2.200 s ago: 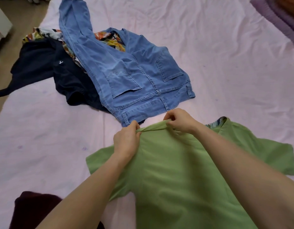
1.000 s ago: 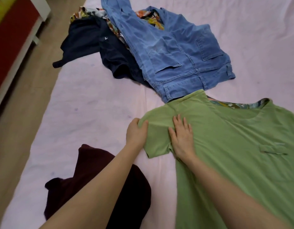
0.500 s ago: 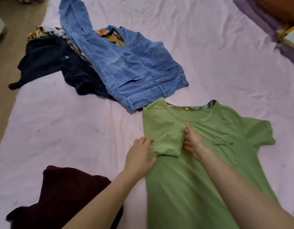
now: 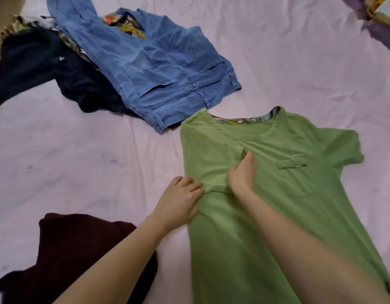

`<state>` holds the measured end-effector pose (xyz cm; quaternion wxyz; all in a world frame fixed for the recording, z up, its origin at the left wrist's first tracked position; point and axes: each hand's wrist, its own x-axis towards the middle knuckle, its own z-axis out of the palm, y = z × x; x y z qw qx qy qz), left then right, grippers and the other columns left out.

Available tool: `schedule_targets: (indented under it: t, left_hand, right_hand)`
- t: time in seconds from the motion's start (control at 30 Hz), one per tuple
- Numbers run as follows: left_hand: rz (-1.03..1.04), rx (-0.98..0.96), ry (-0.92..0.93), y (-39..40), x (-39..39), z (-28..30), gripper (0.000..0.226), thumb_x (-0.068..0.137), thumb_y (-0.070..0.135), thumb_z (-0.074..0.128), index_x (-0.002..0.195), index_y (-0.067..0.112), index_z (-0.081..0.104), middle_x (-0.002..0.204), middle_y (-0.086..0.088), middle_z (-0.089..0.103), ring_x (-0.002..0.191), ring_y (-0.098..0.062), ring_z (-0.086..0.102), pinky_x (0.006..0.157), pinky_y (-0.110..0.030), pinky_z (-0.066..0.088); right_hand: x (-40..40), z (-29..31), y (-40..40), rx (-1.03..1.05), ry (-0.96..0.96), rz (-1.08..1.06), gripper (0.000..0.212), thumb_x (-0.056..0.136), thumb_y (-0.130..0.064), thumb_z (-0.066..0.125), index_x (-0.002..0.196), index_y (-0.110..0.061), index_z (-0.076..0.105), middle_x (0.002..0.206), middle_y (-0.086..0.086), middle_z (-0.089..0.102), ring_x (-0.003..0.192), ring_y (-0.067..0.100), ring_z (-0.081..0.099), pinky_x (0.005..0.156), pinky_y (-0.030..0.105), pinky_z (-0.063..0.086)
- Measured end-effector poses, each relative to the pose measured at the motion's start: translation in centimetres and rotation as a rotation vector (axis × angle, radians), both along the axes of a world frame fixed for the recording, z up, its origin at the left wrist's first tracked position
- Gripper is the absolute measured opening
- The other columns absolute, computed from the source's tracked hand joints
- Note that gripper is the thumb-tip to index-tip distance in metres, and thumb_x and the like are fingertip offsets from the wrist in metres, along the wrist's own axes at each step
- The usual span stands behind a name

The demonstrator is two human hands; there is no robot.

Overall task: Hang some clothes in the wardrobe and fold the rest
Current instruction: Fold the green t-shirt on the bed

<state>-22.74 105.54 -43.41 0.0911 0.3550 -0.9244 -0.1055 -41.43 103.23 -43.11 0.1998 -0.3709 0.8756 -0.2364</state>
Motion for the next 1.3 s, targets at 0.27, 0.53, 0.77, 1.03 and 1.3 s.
schedule_targets:
  t: [0.27,0.53,0.77,1.03,1.3]
  left_hand:
    - [0.13,0.32,-0.367,-0.9,-0.9,-1.0,0.095,0.076,0.068,-0.019,0.154,0.017,0.003,0.161,0.001,-0.002,0.148,-0.017,-0.003,0.119,-0.043,-0.005]
    - [0.207,0.296,-0.41,-1.7,-5.7,3.7,0.088,0.082,0.069,-0.009,0.153,0.021,0.015,0.161,-0.006,-0.004,0.148,-0.024,0.0,0.117,-0.051,-0.002]
    - [0.128,0.23,-0.307,-2.0,-17.5,8.6,0.056,0.1,0.05,0.028,0.145,0.018,0.03,0.158,-0.006,0.019,0.145,-0.021,0.016,0.119,-0.04,0.013]
    - [0.189,0.353,-0.159,-2.1,-34.3,6.9,0.059,0.098,0.035,0.043,0.149,0.012,0.024,0.157,-0.006,0.021,0.145,-0.02,0.019,0.117,-0.029,0.015]
    - [0.26,0.506,-0.204,-3.4,-41.7,2.7,0.078,0.098,0.036,0.044,0.153,0.008,-0.006,0.161,-0.004,-0.006,0.148,-0.017,0.002,0.119,-0.029,0.012]
  right_hand:
    - [-1.1,-3.7,4.1,0.278,0.461,0.685,0.076,0.088,-0.057,0.003,0.154,-0.018,0.004,0.161,-0.002,0.0,0.148,0.014,-0.001,0.119,0.037,-0.007]
    - [-8.2,1.4,6.4,0.163,0.294,0.437,0.056,0.101,-0.036,0.035,0.149,-0.008,0.027,0.158,0.009,0.02,0.147,0.022,0.014,0.119,0.035,0.001]
    - [-22.4,5.2,5.4,-0.014,-0.051,-0.076,0.042,0.095,-0.018,0.05,0.133,0.001,0.045,0.133,0.02,0.05,0.122,0.034,0.048,0.099,0.037,0.037]
    - [-38.7,3.5,3.7,0.044,-0.333,-0.3,0.052,0.092,-0.024,0.053,0.136,-0.001,0.037,0.132,0.018,0.051,0.118,0.034,0.051,0.097,0.038,0.042]
    - [-41.2,0.6,0.1,-0.107,-0.479,-0.071,0.024,0.082,-0.02,0.071,0.101,-0.01,0.061,0.103,0.008,0.066,0.095,0.025,0.063,0.083,0.035,0.051]
